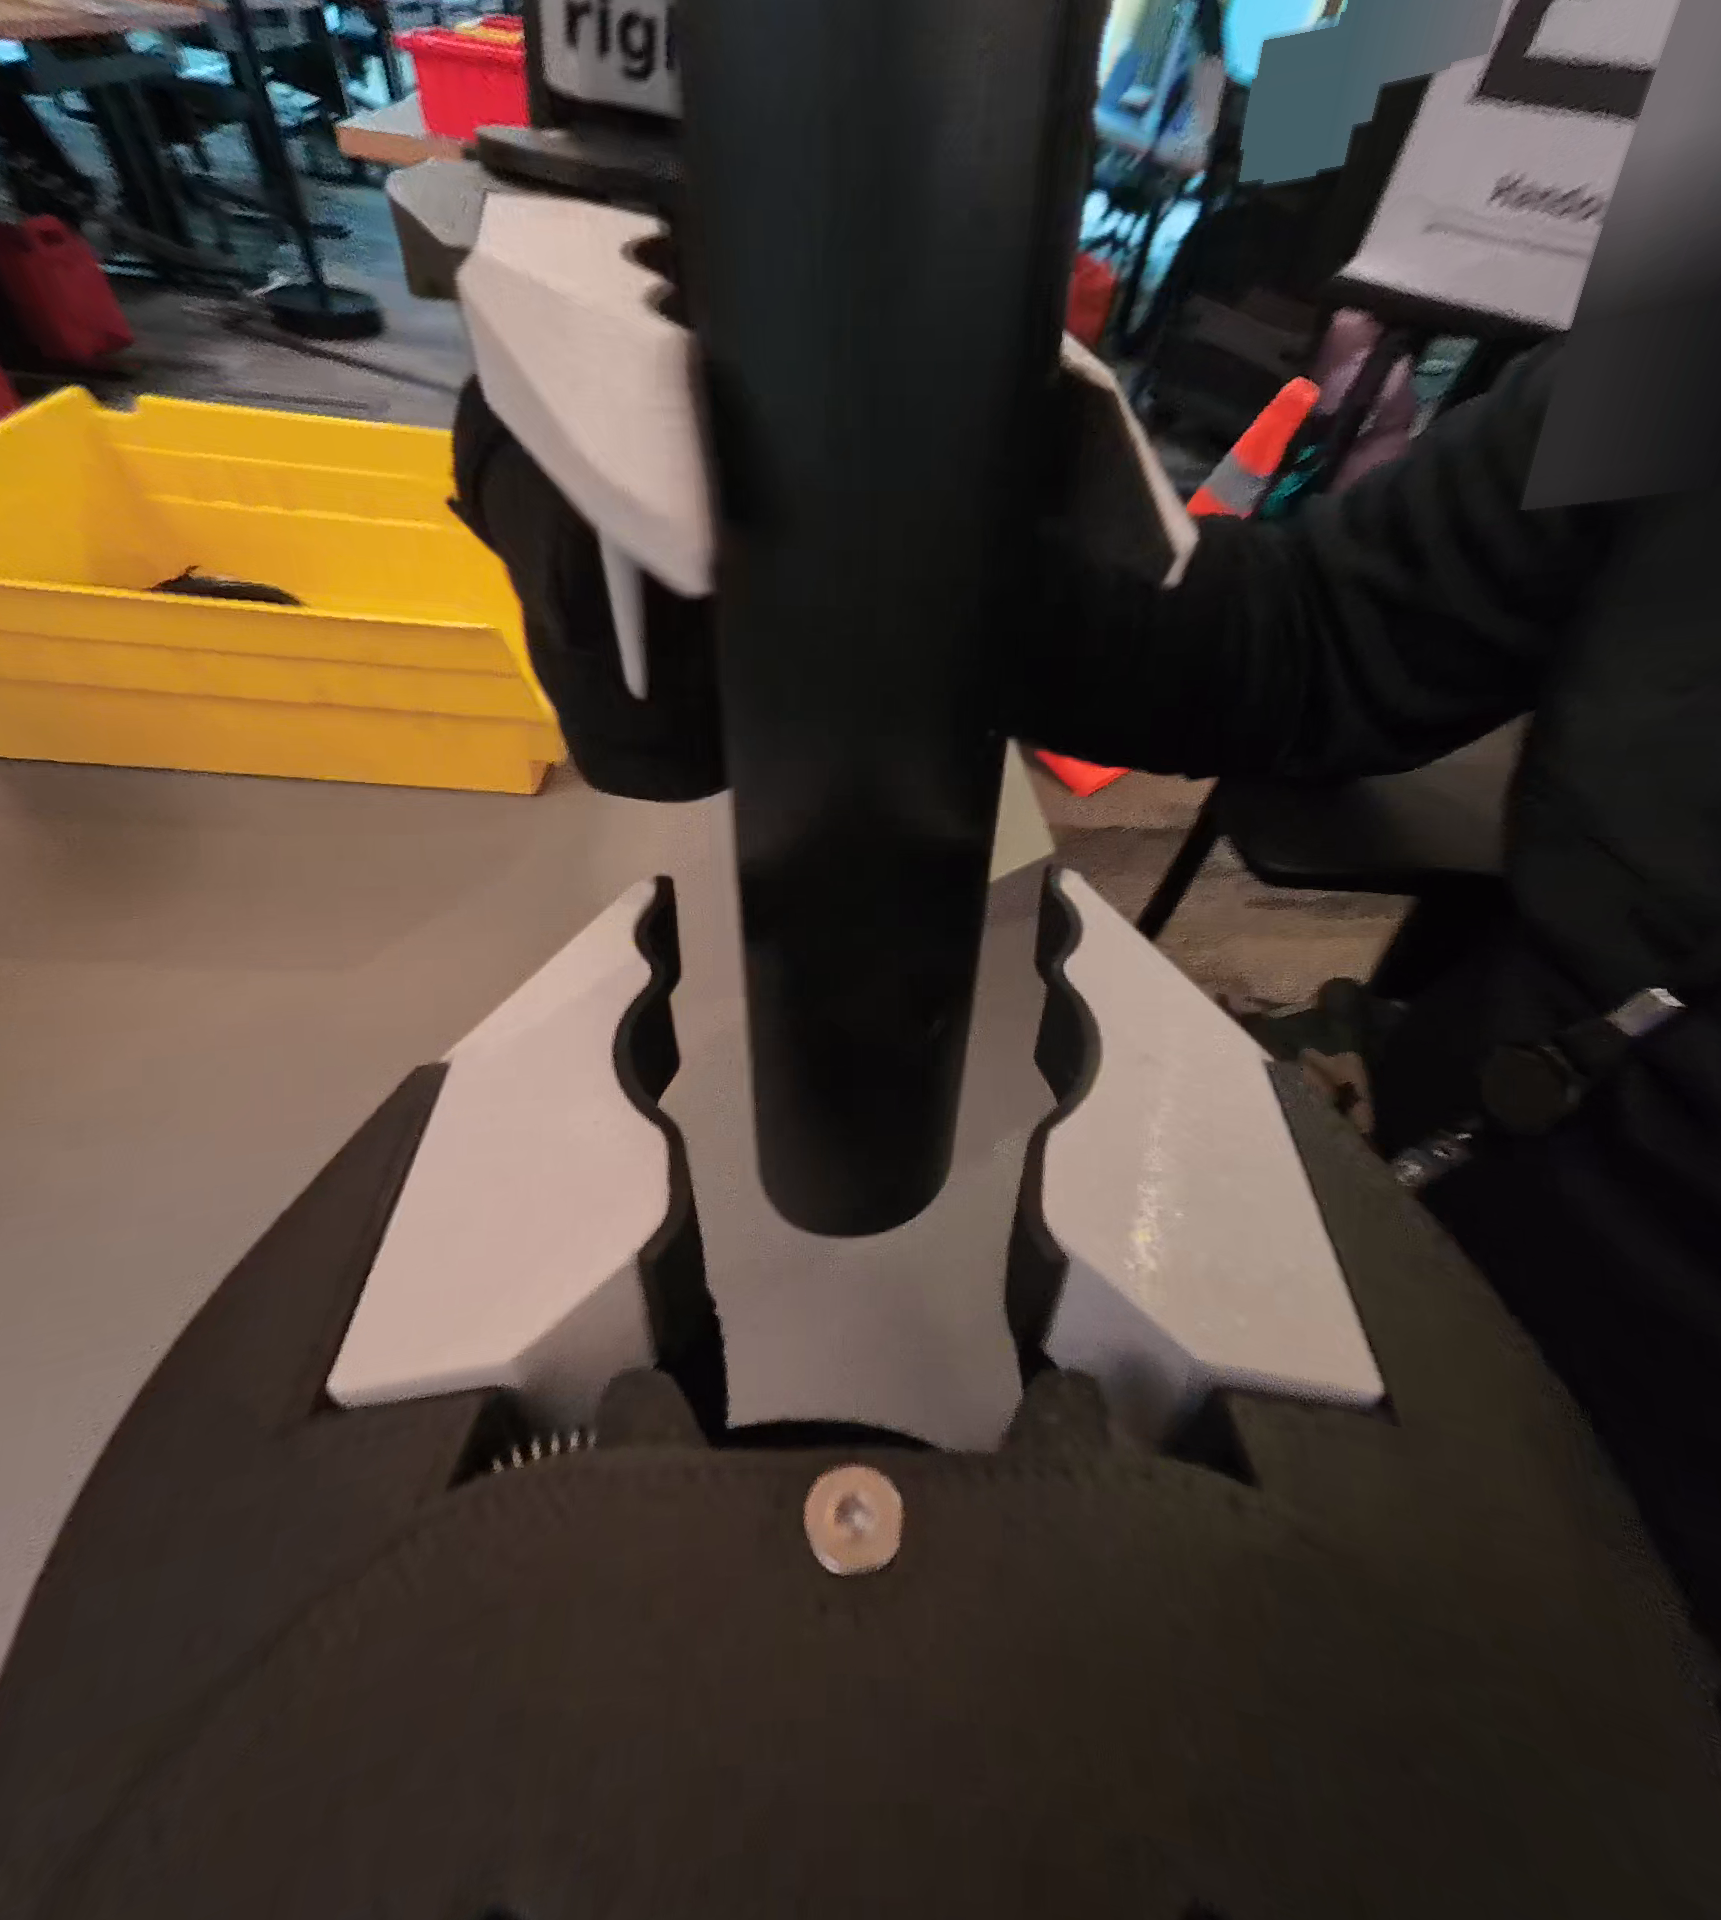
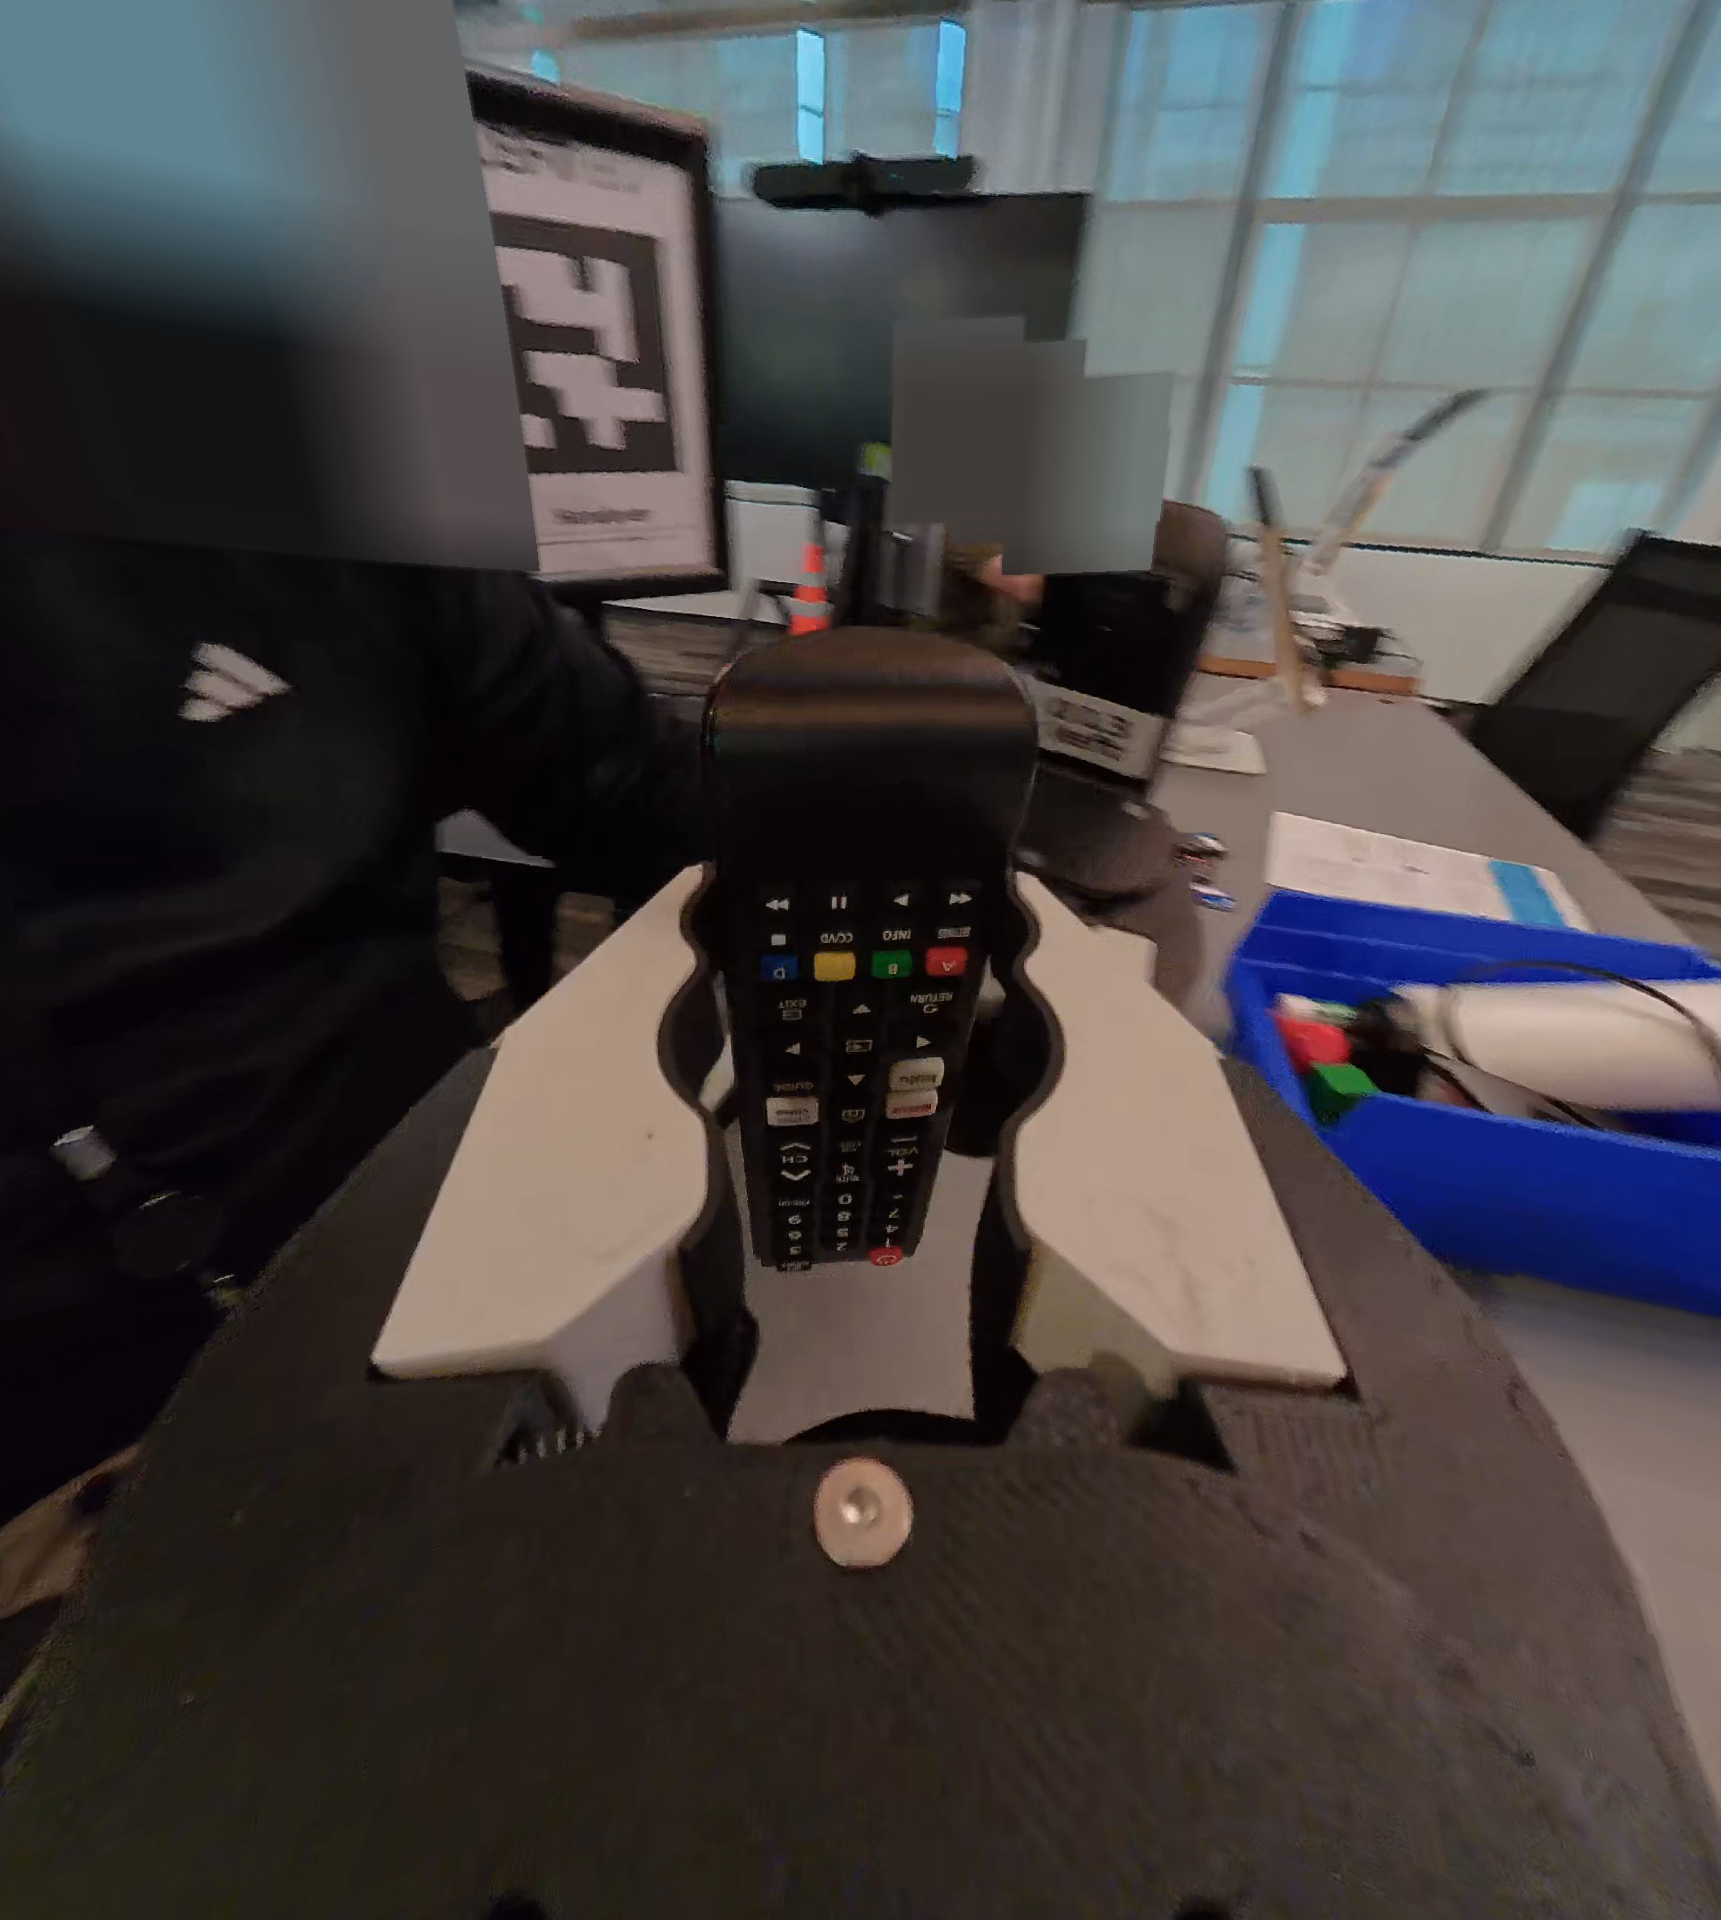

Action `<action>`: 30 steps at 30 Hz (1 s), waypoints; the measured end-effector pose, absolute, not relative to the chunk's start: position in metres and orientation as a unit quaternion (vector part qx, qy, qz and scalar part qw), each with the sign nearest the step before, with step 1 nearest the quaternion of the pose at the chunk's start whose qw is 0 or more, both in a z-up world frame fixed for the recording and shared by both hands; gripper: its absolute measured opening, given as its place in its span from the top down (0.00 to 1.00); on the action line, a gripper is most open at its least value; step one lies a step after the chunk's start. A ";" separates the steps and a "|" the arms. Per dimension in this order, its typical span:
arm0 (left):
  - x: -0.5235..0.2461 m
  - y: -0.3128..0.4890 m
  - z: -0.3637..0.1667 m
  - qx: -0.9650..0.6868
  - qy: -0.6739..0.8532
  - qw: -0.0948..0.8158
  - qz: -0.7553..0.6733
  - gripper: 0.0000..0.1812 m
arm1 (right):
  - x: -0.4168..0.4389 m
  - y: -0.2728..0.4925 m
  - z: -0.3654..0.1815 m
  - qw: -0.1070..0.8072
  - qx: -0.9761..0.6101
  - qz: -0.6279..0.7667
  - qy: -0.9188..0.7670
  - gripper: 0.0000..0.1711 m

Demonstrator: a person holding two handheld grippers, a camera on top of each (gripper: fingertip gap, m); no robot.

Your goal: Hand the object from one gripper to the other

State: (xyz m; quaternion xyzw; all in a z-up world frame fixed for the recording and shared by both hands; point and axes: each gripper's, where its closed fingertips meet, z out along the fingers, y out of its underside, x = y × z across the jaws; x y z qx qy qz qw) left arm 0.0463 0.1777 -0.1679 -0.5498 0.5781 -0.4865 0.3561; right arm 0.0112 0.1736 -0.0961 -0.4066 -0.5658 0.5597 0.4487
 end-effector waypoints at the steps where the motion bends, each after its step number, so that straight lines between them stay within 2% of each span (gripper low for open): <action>1: 0.045 0.174 -0.166 -0.540 0.576 0.347 -0.506 0.63 | 0.014 0.165 -0.093 0.431 -0.385 0.580 -0.574 0.71; 6: 0.046 0.137 -0.171 -0.491 0.593 0.268 -0.579 0.68 | 0.018 0.136 -0.086 0.361 -0.302 0.638 -0.609 0.71; 11: 0.044 0.102 -0.177 -0.438 0.624 0.212 -0.612 0.87 | 0.018 0.122 -0.084 0.312 -0.262 0.665 -0.626 0.71; 15: 0.048 0.111 -0.174 -0.444 0.610 0.245 -0.609 0.87 | 0.016 0.132 -0.079 0.323 -0.269 0.670 -0.612 0.71; 17: 0.049 0.123 -0.171 -0.457 0.598 0.275 -0.599 0.87 | 0.015 0.147 -0.075 0.365 -0.290 0.655 -0.595 0.72; 19: 0.050 0.142 -0.170 -0.486 0.583 0.308 -0.574 0.87 | 0.014 0.166 -0.075 0.414 -0.329 0.621 -0.578 0.63; 23: 0.050 0.190 -0.165 -0.551 0.526 0.399 -0.511 0.87 | 0.023 0.207 -0.081 0.492 -0.422 0.551 -0.526 0.62; 26: 0.046 0.214 -0.166 -0.579 0.502 0.442 -0.467 0.87 | 0.027 0.222 -0.092 0.527 -0.470 0.499 -0.503 0.64; 30: 0.048 0.218 -0.171 -0.594 0.499 0.443 -0.449 0.87 | 0.017 0.223 -0.113 0.524 -0.497 0.468 -0.509 0.70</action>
